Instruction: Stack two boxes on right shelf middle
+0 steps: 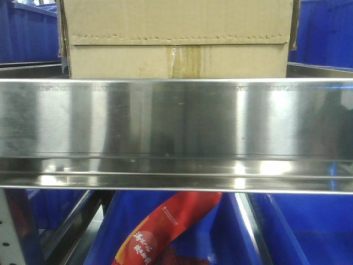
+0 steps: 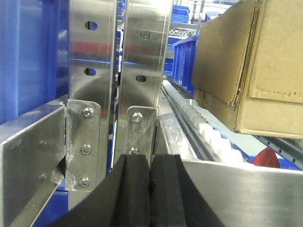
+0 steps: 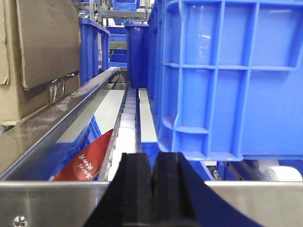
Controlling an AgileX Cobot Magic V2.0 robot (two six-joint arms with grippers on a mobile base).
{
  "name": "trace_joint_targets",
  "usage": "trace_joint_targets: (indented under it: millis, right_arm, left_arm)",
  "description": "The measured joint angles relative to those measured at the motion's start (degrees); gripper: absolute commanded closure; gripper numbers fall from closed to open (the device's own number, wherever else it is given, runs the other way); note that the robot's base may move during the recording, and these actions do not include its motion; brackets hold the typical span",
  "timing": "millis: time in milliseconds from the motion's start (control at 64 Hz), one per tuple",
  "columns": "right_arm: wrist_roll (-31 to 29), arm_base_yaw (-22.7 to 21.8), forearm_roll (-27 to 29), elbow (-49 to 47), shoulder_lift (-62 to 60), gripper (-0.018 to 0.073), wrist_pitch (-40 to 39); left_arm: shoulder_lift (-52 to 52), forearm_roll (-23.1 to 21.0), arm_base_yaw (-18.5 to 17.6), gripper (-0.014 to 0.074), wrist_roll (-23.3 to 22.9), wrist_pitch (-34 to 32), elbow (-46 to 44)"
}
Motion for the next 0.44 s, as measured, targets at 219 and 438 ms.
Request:
trace_joint_targets:
  millis: [219,438]
  right_arm:
    - [0.0,0.0,0.0,0.0,0.0,0.0721,0.0]
    - [0.0,0.0,0.0,0.0,0.0,0.0721,0.0]
  left_arm:
    - [0.0,0.0,0.0,0.0708,0.0,0.0,0.0]
    - [0.0,0.0,0.0,0.0708,0.0,0.0,0.0]
